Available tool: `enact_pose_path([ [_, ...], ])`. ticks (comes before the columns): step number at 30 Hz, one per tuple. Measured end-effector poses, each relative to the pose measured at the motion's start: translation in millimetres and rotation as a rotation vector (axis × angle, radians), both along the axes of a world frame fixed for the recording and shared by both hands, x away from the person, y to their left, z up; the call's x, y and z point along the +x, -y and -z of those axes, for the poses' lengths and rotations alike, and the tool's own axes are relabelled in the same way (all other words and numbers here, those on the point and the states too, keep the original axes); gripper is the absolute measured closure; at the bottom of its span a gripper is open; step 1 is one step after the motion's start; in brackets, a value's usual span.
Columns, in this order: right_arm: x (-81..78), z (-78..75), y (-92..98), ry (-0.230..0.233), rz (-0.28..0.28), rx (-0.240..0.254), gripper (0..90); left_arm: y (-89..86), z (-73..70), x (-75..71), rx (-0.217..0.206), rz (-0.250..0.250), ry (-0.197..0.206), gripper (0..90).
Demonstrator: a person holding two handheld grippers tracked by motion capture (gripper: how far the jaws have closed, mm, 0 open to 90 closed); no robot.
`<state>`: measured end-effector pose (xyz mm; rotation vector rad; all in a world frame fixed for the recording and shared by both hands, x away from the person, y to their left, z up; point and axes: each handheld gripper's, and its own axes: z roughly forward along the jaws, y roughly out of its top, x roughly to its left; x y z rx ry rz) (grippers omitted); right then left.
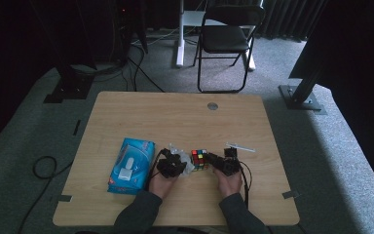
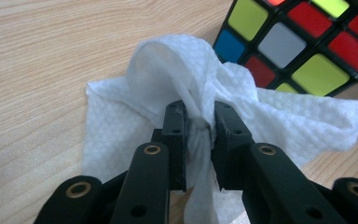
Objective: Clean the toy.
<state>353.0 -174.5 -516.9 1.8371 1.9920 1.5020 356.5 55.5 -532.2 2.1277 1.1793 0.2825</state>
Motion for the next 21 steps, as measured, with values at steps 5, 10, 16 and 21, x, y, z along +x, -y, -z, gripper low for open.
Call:
enact_pose_path([
  [5,1.2,-0.9,9.9,-0.011,0.024,0.024,70.9,0.2,-0.1,0.1,0.002,0.001,0.0,76.7],
  [10,0.7,-4.3,13.2,-0.002,0.047,-0.015,72.3,0.2,-0.1,0.2,0.002,0.002,-0.001,76.6],
  [16,1.5,-6.4,17.7,-0.002,0.077,-0.055,85.4,0.3,-0.2,0.2,0.003,0.003,-0.001,76.5],
  [21,3.2,1.8,20.2,-0.04,0.106,-0.078,80.3,0.1,0.0,0.2,0.001,0.002,-0.001,76.4],
])
